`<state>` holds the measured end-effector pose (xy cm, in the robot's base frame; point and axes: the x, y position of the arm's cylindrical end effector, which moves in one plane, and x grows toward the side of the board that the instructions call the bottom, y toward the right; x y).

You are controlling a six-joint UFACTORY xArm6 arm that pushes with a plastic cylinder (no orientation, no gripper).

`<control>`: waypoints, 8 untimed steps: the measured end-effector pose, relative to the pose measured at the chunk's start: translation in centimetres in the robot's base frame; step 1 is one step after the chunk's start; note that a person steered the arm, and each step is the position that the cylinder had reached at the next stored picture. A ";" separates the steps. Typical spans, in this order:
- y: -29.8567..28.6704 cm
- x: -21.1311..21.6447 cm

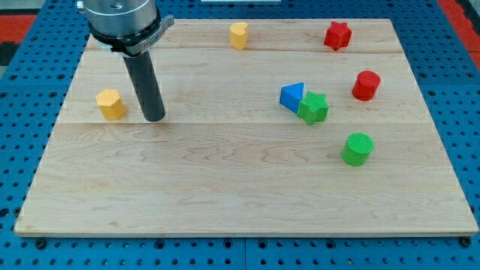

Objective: Place your hand at the center of the board

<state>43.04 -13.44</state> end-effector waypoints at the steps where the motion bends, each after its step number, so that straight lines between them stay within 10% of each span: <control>1: 0.1 0.0; 8: 13.5 -3.7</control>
